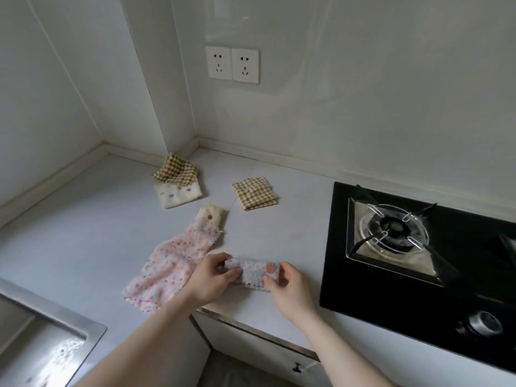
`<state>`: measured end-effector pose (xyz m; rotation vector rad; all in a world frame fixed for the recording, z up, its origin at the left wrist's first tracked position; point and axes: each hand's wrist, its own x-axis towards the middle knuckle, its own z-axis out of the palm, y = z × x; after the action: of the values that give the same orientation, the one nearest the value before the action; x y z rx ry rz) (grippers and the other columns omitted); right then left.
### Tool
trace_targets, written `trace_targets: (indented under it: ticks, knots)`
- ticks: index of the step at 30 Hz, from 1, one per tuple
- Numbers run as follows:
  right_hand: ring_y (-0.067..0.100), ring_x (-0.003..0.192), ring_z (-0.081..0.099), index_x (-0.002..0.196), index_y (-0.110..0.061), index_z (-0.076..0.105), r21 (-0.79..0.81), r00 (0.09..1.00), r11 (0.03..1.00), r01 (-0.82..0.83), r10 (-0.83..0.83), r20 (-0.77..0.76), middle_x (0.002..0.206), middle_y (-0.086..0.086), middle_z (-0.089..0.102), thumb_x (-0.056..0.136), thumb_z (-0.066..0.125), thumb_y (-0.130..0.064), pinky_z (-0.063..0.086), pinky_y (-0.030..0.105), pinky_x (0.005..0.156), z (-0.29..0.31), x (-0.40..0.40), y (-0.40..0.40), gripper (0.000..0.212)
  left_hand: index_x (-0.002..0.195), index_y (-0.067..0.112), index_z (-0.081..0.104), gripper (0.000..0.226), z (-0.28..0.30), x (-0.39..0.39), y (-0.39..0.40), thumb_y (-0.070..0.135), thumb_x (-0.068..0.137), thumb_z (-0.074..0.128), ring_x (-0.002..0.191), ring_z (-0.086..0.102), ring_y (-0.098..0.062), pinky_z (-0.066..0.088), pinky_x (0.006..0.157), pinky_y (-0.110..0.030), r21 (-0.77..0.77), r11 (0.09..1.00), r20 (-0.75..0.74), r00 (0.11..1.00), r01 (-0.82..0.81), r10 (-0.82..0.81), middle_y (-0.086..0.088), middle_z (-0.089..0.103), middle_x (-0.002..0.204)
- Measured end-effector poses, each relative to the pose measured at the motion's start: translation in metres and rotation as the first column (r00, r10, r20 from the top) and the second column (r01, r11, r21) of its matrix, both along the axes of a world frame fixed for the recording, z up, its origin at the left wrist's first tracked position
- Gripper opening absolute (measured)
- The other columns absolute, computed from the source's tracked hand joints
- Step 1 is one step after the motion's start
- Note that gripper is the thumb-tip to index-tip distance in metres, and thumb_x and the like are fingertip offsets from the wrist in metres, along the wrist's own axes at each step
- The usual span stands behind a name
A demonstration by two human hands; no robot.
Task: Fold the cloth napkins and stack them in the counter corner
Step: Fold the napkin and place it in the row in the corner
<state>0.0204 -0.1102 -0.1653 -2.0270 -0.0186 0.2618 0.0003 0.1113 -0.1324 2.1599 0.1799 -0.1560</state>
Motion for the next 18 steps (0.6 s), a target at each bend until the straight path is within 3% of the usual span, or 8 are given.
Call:
trace_targets:
  ticks: [3,6,8,10,14,18]
  knots:
    - [0.007,0.095,0.072,0.098,-0.026,0.069,0.002,0.985,1.0,-0.002,0.002,-0.17,0.097,-0.012,0.075,0.086,0.077,-0.027,0.057,0.026,0.085,0.044,-0.015,-0.016,0.015,0.084,0.021,0.067,0.011,0.047,-0.017,-0.012,0.023,0.091,0.075,0.065,0.064,-0.002,0.049,0.067,-0.026,-0.044,0.998,-0.083,0.995,0.049,-0.052,0.011,0.071,0.071]
    - [0.006,0.089,0.072,0.098,-0.024,0.071,0.033,0.973,0.999,-0.009,0.017,-0.231,0.093,-0.01,0.077,0.085,0.078,-0.035,0.058,0.028,0.082,0.1,-0.04,-0.037,0.018,0.08,0.015,0.063,0.02,0.101,-0.041,-0.027,0.026,0.094,0.073,0.056,0.055,-0.002,0.04,0.056,-0.014,-0.055,0.997,-0.085,0.995,0.053,-0.057,0.012,0.062,0.06]
    - [0.009,0.08,0.072,0.095,-0.022,0.071,0.035,0.972,0.999,-0.003,0.011,-0.234,0.087,-0.006,0.077,0.084,0.076,-0.045,0.056,0.032,0.076,0.137,-0.054,-0.05,0.026,0.075,0.005,0.056,0.039,0.13,-0.052,-0.033,0.035,0.094,0.072,0.054,0.04,-0.005,0.032,0.051,-0.017,-0.07,0.997,-0.065,0.997,0.035,-0.04,0.009,0.045,0.057]
    - [0.009,0.073,0.07,0.096,-0.02,0.07,0.063,0.971,0.998,0.017,-0.002,-0.239,0.081,-0.003,0.075,0.086,0.074,-0.048,0.053,0.031,0.07,0.173,-0.065,-0.06,0.029,0.072,0.005,0.048,0.051,0.153,-0.057,-0.037,0.047,0.093,0.07,0.056,0.037,-0.007,0.032,0.054,-0.023,-0.091,0.995,-0.061,0.997,0.041,-0.046,0.007,0.04,0.059]
    - [0.008,0.074,0.069,0.099,-0.022,0.071,0.103,0.979,0.991,0.09,-0.07,-0.19,0.086,0.001,0.076,0.09,0.073,-0.045,0.053,0.029,0.072,0.231,-0.074,-0.073,0.025,0.076,0.009,0.05,0.055,0.204,-0.047,-0.048,0.06,0.092,0.063,0.061,0.063,-0.012,0.051,0.066,-0.038,-0.1,0.987,-0.065,0.989,0.125,-0.132,0.006,0.071,0.067]
    - [0.008,0.072,0.07,0.104,-0.018,0.07,0.154,0.977,0.972,0.178,-0.156,-0.146,0.086,0.001,0.077,0.094,0.071,-0.037,0.056,0.026,0.071,0.269,-0.079,-0.077,0.021,0.079,0.017,0.052,0.038,0.242,-0.031,-0.058,0.049,0.095,0.065,0.065,0.067,-0.02,0.05,0.066,-0.041,-0.181,0.957,-0.033,0.972,0.224,-0.234,0.002,0.074,0.073]
